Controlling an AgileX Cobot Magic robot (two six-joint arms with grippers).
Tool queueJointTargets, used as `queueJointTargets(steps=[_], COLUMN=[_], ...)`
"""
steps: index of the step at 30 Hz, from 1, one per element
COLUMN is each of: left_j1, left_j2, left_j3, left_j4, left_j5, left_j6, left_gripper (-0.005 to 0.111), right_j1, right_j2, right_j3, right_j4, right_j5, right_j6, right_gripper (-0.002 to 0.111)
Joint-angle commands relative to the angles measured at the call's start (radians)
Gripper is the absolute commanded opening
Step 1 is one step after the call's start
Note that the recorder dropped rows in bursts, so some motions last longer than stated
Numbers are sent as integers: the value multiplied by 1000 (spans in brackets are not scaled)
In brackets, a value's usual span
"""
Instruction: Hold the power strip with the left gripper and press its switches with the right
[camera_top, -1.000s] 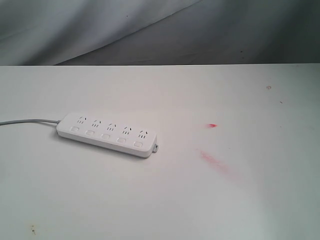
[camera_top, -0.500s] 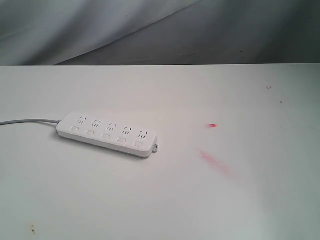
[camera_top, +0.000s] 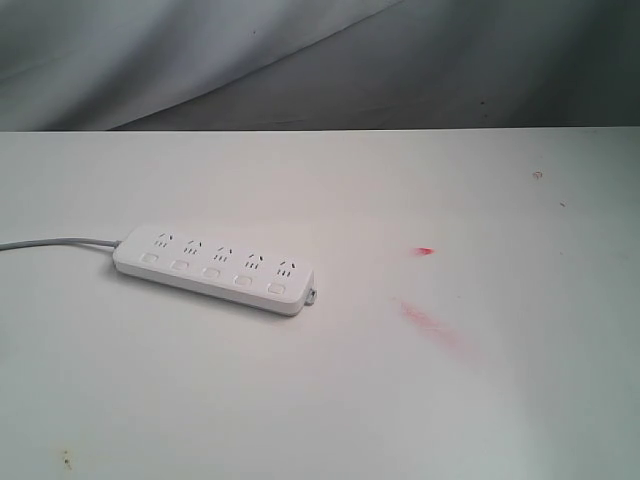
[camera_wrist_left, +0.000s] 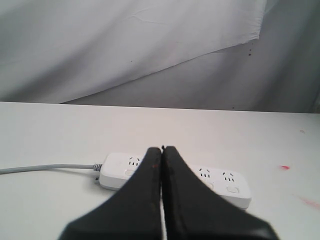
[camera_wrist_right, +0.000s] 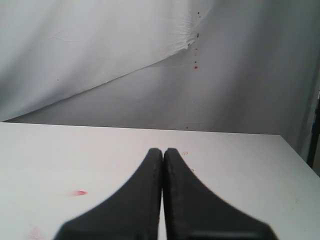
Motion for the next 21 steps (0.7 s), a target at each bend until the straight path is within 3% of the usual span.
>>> queueJointTargets(steps=[1,4,9,11,21], left_j1=[-8,-8,-8,-8,-8], left_j2=[-6,-6,-40,-69,-151], left_j3=[5,5,5,5,5], left_j4=[36,247,779,913,1185], left_j5=[-8,-10,-63,-63,-60], left_j6=[-2,-180,-770,-903,-1150], left_gripper=[0,0,0,0,0], right_j1=[-7,-7,-7,-7,-7], right_j2=[-4,-4,-4,-4,-4], right_j3=[4,4,4,4,4], right_j4=[4,4,4,4,4], right_j5=[-9,-9,-9,-9,-9], right_j6=[5,5,5,5,5], right_gripper=[0,0,0,0,0])
